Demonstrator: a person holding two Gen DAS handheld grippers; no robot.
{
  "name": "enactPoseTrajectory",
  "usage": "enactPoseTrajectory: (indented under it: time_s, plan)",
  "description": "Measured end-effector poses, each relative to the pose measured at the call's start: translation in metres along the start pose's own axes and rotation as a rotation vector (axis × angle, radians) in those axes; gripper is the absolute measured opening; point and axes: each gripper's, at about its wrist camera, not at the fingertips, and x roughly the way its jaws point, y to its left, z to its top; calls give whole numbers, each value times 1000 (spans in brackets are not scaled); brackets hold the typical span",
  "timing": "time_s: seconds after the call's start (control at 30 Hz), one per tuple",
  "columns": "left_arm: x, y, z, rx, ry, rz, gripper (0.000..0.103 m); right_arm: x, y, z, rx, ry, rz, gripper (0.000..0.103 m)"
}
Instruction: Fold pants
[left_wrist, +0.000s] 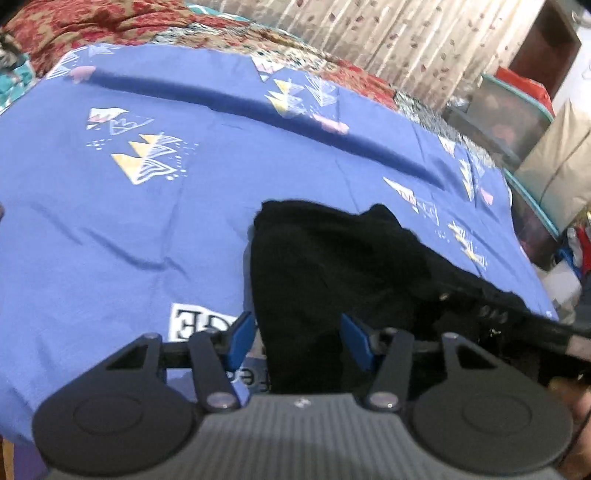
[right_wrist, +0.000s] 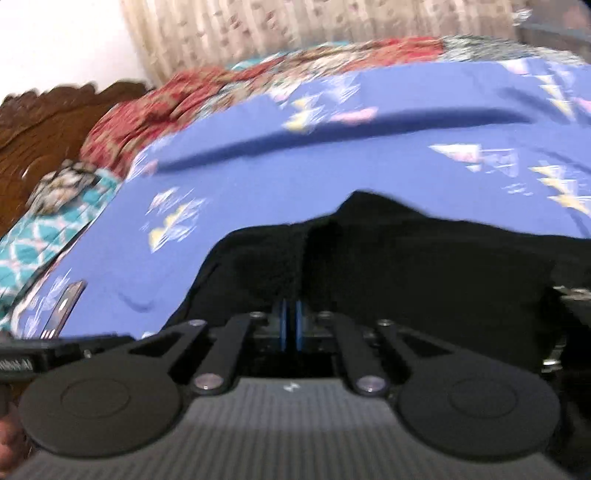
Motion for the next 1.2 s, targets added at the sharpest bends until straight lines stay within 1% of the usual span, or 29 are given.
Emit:
enactPoseTrajectory:
  time_s: [0.03,0.07,0.13,0.2,0.23,0.27,0.3,0.33,0.37,0.4,0.47,0.5,0.53,0.57,0.63,0.67,0.7,0.73,0.77,0.83,0.87,0.9,0.93,0.97,1.0,1.03,1.07,1.13,1.2]
  plan:
    - [5,-4,-1,10,8,-3,51,0,-8,-2,20,10,-20,8]
    - [12,-8,-1,21,20,-1,51,6,-13,-5,36,43,-30,8]
    - [33,-13,-2,47,74,40,51,20,-26,-14,85,132,-22,11]
    - [51,-15,-7,52,132,100,52,16,-35,-12,163,107,7,20]
    - [55,-13,-8,38,145,101,52,11,-42,-9,202,80,41,27]
    - [55,-11,-10,20,146,91,52,6,-47,-5,223,47,54,35]
    - [53,-8,-9,11,145,83,52,3,-51,-1,229,10,45,60]
    - [53,-6,-10,7,146,80,55,0,-56,3,225,-24,26,78]
    - [53,-3,-11,3,149,81,56,3,-58,7,227,-36,14,81]
    - [52,-1,-11,-5,153,80,56,10,-64,10,240,-23,22,81]
    - [52,2,-12,-24,160,75,57,30,-71,13,272,47,74,80]
    - [52,2,-12,-27,159,75,57,42,-72,13,288,90,84,79]
    - [51,2,-12,-26,157,77,57,49,-70,10,300,132,84,69]
    - [51,1,-12,-22,155,83,57,55,-68,8,305,164,82,63]
    - [50,-1,-13,-12,151,92,56,52,-54,4,251,164,66,33]
    - [48,-2,-13,-11,145,91,56,36,-54,2,222,145,54,23]
    - [47,-2,-12,-14,139,80,55,25,-53,4,204,121,60,17]
    - [44,-4,-12,-16,129,65,54,9,-51,5,198,82,70,15]
    - [40,-6,-11,-17,112,41,54,-2,-48,7,181,46,58,15]
    - [33,-14,-9,8,80,5,54,-22,-37,4,106,-43,-11,15]
    - [31,-20,-9,34,69,1,54,-30,-37,-1,86,-72,-44,15]
    - [31,-25,-10,63,65,6,54,-28,-36,-6,87,-77,-71,15]
    - [33,-31,-12,97,70,23,54,-23,-42,-11,105,-54,-97,15]
    - [39,-37,-15,134,89,60,56,-14,-48,-15,117,-7,-115,16]
    - [46,-41,-18,161,118,98,57,-3,-53,-18,120,41,-133,27]
    - [53,-42,-21,171,143,119,57,5,-57,-20,116,70,-150,41]
    - [55,-42,-23,160,151,120,57,7,-65,-19,132,82,-149,44]
    - [47,-41,-21,138,137,92,55,-3,-79,-14,219,71,-96,44]
    - [31,-36,-14,99,100,38,55,-17,-85,-6,246,16,-79,44]
